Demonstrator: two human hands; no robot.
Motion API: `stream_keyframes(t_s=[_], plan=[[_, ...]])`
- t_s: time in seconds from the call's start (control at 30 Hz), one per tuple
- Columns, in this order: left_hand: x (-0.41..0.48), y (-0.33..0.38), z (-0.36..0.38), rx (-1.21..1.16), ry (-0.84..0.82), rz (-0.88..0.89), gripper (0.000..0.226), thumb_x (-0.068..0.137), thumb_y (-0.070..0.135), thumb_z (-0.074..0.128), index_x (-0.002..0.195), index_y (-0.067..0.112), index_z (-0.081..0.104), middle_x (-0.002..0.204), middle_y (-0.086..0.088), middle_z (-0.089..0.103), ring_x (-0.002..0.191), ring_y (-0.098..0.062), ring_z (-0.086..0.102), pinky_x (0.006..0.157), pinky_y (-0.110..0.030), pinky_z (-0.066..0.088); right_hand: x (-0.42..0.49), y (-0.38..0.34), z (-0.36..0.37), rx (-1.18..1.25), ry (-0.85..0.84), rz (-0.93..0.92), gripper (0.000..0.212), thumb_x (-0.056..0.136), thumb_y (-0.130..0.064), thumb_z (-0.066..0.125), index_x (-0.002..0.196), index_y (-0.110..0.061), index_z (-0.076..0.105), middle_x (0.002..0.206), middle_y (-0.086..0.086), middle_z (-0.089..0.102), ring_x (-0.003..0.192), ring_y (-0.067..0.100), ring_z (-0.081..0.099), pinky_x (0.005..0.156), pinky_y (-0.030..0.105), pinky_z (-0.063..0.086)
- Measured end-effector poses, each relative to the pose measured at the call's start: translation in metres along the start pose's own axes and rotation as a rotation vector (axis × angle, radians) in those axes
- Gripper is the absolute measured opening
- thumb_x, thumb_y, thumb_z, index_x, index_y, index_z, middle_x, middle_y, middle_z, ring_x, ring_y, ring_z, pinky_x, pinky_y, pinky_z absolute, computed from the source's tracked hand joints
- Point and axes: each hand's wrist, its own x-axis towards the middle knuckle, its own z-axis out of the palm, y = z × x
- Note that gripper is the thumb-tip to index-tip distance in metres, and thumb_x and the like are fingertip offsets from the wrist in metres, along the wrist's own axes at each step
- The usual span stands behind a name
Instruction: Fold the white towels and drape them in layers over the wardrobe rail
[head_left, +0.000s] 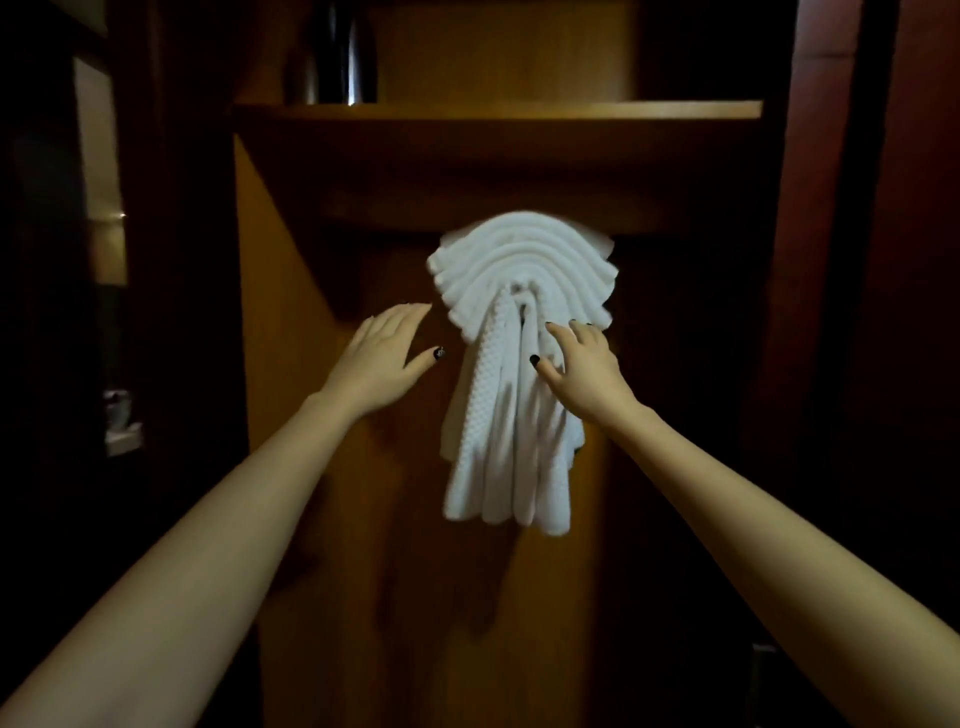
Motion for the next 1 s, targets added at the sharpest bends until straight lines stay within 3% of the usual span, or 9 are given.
stream_keyframes(t_s=[0.23,0.5,0.7,1.0], plan=[[-0.177,-0.04,-0.006,0.147,-0.303,-0.048,0.065,0.1,0.049,0.039,0.154,0.02,0.018,0.161,-0.003,0.018,0.148,-0.019,0.013,0.121,-0.047,0.013,-0.13,-0.077,0.084,-0.001,-0.344,-0.094,0.057,0.102,-0.039,0.043,0.152,-0.018,0.025,0.16,0.015,0.017,0.148,0.032,0.01,0.118,0.049,0.017],[-0.385,-0.085,-0.011,0.128,-0.499,-0.339,0.061,0.1,0.034,0.046,0.153,0.016,0.022,0.161,-0.006,0.019,0.148,-0.023,0.013,0.12,-0.044,0.014,-0.258,-0.187,0.183,0.048,-0.779,-0.22,0.063,0.102,-0.036,0.043,0.155,-0.019,0.014,0.162,0.015,0.008,0.149,0.035,0.002,0.119,0.054,0.011],[-0.521,-0.128,-0.03,0.249,-0.747,-0.528,0.063,0.101,0.045,0.039,0.154,0.02,0.016,0.162,0.0,0.01,0.149,-0.021,0.005,0.12,-0.046,0.01,-0.329,-0.254,0.259,0.071,-1.029,-0.292,0.061,0.101,-0.033,0.045,0.154,-0.017,0.019,0.159,0.016,0.017,0.146,0.038,0.013,0.115,0.053,0.023],[-0.66,-0.198,-0.061,0.213,-0.859,-0.691,0.062,0.098,0.04,0.046,0.152,0.021,0.023,0.16,-0.002,0.018,0.147,-0.025,0.013,0.117,-0.047,0.017,-0.392,-0.357,0.363,0.103,-1.242,-0.275,0.057,0.099,-0.032,0.047,0.149,-0.012,0.029,0.149,0.018,0.034,0.138,0.04,0.029,0.109,0.052,0.033]])
